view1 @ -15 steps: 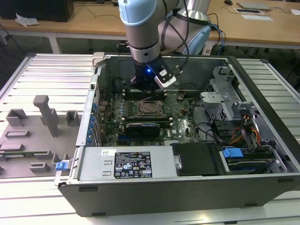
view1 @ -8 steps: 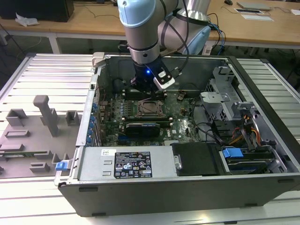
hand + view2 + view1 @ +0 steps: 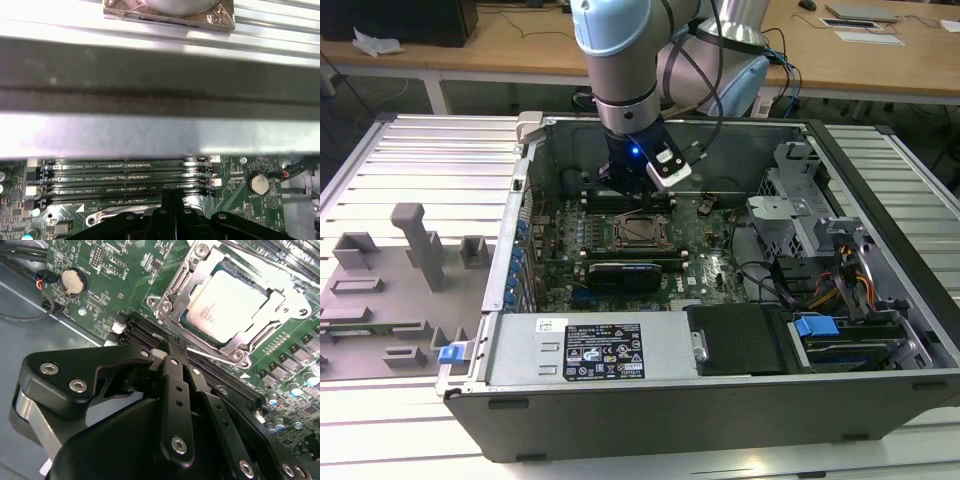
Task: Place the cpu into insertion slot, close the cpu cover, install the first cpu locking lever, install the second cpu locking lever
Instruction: 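Install the first cpu locking lever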
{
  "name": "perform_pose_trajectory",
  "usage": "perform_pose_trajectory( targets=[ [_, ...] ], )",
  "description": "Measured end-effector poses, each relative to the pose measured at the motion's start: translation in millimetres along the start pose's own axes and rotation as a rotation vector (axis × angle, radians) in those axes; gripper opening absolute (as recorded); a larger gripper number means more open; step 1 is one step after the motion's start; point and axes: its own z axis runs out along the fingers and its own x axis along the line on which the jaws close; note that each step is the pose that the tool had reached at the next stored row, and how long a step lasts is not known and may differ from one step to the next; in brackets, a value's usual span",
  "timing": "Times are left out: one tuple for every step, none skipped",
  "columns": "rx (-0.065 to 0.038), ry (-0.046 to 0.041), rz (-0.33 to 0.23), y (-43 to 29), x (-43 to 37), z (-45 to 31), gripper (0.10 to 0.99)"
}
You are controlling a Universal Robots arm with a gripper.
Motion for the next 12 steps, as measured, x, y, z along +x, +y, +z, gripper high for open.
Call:
perform_pose_trajectory(
  targets=[
    [0.003,-0.0023,0.012,0.9,0.0,0.3,0.106],
    [0.007,-0.0058,0.033,1.0,0.1,0.7,0.106],
    [0.010,-0.0079,0.046,1.0,0.1,0.8,0.106],
    [0.012,-0.0092,0.054,1.1,0.2,0.8,0.106],
    [0.014,-0.0106,0.062,1.4,0.2,1.0,0.106],
    [0.015,-0.0114,0.066,1.7,0.3,1.1,0.106],
    [0.016,-0.0122,0.071,2.1,0.4,1.2,0.106],
    [0.017,-0.0129,0.076,2.3,0.6,1.3,0.106],
    [0.018,-0.0142,0.083,2.5,0.9,1.4,0.106],
    [0.020,-0.0151,0.088,2.6,1.3,1.4,0.106],
    [0.022,-0.0166,0.098,2.9,2.8,1.1,0.106],
    [0.024,-0.0181,0.106,3.2,4.8,0.8,0.106]
  ],
)
